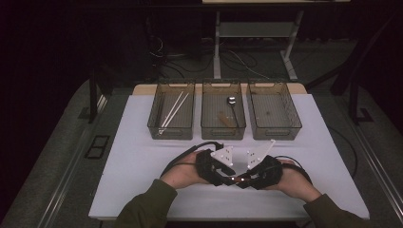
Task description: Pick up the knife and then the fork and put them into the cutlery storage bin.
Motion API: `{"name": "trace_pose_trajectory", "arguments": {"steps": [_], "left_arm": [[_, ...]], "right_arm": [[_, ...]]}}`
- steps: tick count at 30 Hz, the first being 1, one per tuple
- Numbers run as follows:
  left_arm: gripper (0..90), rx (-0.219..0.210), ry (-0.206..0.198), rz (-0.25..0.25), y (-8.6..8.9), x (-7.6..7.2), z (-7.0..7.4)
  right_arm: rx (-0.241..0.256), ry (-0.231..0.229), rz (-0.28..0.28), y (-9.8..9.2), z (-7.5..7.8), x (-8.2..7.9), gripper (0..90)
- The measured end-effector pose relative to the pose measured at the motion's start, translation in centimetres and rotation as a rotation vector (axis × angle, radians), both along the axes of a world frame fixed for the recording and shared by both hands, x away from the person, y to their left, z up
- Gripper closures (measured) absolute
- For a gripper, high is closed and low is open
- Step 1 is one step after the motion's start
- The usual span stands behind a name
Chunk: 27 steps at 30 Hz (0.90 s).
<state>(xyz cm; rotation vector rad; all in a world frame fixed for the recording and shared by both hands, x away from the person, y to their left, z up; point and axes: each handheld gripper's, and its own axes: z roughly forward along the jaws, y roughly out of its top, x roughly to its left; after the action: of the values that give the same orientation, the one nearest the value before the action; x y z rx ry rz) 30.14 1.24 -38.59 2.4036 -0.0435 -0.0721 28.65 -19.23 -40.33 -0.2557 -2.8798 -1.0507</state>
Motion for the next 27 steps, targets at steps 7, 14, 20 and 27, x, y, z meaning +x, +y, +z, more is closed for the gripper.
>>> {"name": "trace_pose_trajectory", "arguments": {"steps": [7, 14, 20, 27], "left_arm": [[47.9, -0.094, -0.001, 0.193, 4.0, 0.6, -0.1], [41.4, -0.162, -0.006, 0.434, 8.5, 0.2, -1.4], [32.0, -0.223, -0.016, 0.557, 11.3, -0.9, -2.4], [13.3, -0.236, -0.027, 0.634, 13.2, -1.6, -3.5]], "right_arm": [[0.008, 0.003, -0.072, -1.7, 0.0, 0.7, 75.3], [0.014, -0.001, -0.172, -4.2, 0.0, 1.7, 75.2], [0.033, 0.003, -0.26, -5.9, 0.5, 2.4, 75.2], [0.034, 0.004, -0.348, -7.0, 0.9, 3.1, 75.2]]}}
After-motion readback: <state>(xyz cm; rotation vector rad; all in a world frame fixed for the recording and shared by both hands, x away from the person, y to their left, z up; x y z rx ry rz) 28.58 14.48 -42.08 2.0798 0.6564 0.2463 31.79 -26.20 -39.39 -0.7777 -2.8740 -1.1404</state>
